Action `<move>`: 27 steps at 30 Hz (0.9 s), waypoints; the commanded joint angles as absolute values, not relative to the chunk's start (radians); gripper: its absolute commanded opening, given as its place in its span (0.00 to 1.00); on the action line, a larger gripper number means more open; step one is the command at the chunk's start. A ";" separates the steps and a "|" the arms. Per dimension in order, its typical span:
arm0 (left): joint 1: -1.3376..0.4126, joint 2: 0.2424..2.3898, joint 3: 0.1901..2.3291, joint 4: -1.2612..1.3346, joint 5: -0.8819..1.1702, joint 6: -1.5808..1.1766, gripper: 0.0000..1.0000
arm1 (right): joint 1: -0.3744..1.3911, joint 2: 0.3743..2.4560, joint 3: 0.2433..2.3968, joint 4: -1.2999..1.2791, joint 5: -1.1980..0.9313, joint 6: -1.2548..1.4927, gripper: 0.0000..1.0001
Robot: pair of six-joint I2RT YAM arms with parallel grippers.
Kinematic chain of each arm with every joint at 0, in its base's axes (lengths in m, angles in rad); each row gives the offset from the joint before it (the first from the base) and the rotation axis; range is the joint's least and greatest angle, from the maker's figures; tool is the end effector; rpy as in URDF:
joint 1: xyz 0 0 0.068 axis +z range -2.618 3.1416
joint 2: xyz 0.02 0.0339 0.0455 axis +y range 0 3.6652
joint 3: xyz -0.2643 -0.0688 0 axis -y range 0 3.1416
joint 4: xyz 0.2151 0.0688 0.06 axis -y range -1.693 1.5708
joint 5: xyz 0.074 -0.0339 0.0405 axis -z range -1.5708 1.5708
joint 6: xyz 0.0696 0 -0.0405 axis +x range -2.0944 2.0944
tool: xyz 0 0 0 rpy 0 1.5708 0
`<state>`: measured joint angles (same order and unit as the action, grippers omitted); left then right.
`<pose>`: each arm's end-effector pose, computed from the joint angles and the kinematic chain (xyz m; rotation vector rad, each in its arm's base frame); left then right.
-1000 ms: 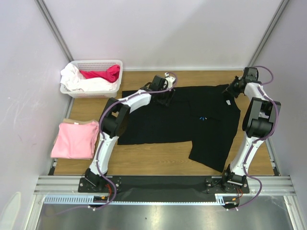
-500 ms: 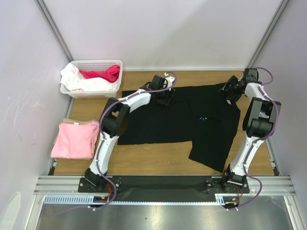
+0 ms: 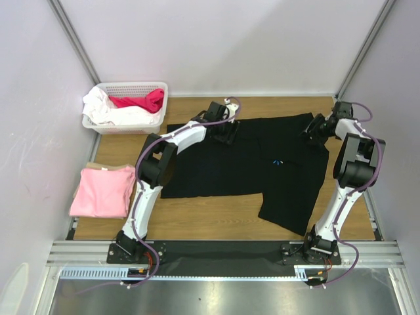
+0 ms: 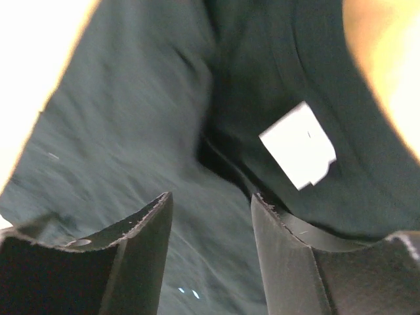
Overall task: Fold and stack the t-shirts
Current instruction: Fold the tshirt
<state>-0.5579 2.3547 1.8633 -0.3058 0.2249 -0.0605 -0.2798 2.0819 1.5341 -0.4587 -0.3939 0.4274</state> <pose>0.4361 -0.2904 0.1506 0.7013 2.3108 -0.5585 0.4284 -0.0953 0.1664 0.7456 2.4465 0.5627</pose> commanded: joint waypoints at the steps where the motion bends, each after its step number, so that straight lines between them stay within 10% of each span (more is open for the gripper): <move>1: -0.552 2.347 1.945 -0.331 0.259 -0.086 0.65 | -0.276 2.007 1.473 -0.498 -0.406 0.397 0.56; 27: -0.584 2.207 1.827 -0.193 0.347 -0.406 0.72 | -0.265 1.790 1.170 -0.476 -0.370 0.382 0.52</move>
<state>-0.5716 2.2864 1.8366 -0.2562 0.3370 -0.3008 -0.2695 1.8446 1.1797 -0.4992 -0.3859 0.3870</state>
